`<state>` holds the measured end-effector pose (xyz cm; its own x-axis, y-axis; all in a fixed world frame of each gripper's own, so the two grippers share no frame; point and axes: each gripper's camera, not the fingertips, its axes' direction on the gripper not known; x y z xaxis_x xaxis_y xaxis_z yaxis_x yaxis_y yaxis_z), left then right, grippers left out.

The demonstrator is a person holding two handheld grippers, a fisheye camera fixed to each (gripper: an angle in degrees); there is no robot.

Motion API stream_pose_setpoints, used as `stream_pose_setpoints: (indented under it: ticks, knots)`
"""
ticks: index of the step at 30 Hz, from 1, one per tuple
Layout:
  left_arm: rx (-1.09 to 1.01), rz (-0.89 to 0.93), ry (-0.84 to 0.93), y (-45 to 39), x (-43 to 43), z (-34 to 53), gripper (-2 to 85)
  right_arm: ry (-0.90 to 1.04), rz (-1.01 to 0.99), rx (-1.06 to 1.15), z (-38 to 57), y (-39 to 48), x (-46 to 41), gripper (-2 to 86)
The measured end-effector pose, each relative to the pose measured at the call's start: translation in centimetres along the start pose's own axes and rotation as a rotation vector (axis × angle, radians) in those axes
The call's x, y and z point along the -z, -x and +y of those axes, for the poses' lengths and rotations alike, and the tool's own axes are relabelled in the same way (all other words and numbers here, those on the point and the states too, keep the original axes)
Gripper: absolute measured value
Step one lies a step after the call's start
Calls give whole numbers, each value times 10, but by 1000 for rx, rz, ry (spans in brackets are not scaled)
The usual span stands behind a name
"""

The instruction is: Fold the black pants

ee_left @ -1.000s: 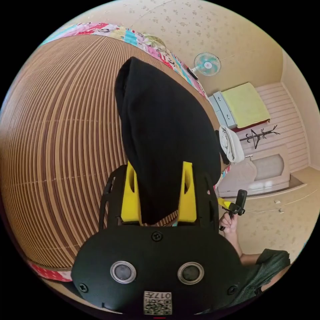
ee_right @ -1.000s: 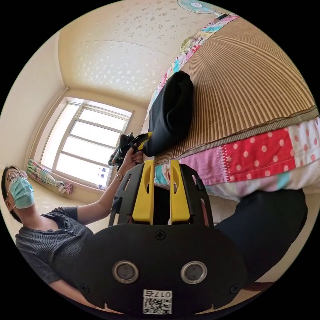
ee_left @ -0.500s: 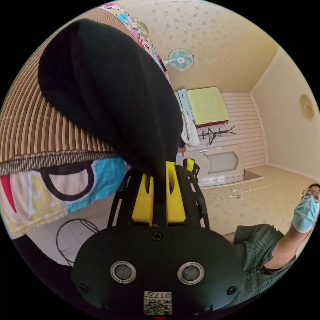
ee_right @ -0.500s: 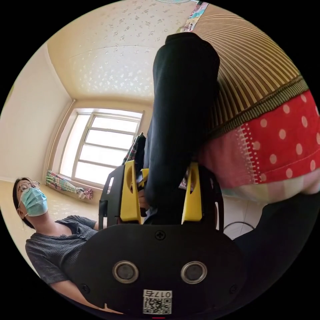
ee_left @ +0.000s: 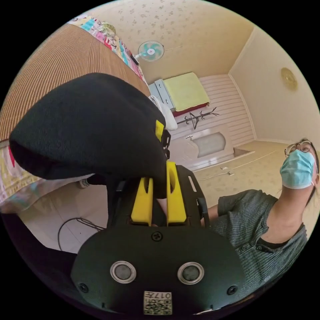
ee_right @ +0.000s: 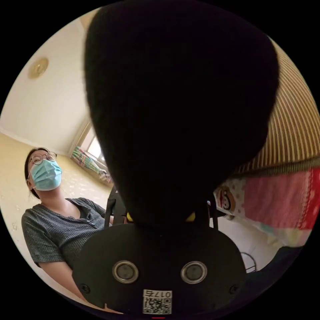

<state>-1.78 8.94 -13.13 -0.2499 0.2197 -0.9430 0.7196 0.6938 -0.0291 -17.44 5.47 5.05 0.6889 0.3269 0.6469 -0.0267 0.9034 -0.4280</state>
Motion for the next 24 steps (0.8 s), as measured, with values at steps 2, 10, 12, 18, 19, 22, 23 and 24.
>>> stream_pose_setpoints:
  ticks: [2,10,12,18,19,22,23,24]
  knots:
    - [-35,13,-81,-14,1,-8,81,6,17,100,-31,34,7,191]
    - [-34,52,9,-12,-28,-3,119,-266,39,376,-162,129,171,174]
    - [22,27,11,3,-25,7,120,-323,136,437,-193,156,227,170]
    - [207,-57,-2,67,-26,35,114,-568,543,188,-227,143,399,154]
    - [277,-107,3,82,-28,41,107,-641,645,51,-214,121,433,146]
    - [349,-45,-26,99,-31,49,101,-816,849,-335,-144,73,493,97]
    - [353,-48,-34,99,-31,48,101,-873,805,-329,-113,65,502,84]
    - [351,-66,-34,98,-31,46,100,-903,760,-286,-98,63,505,81]
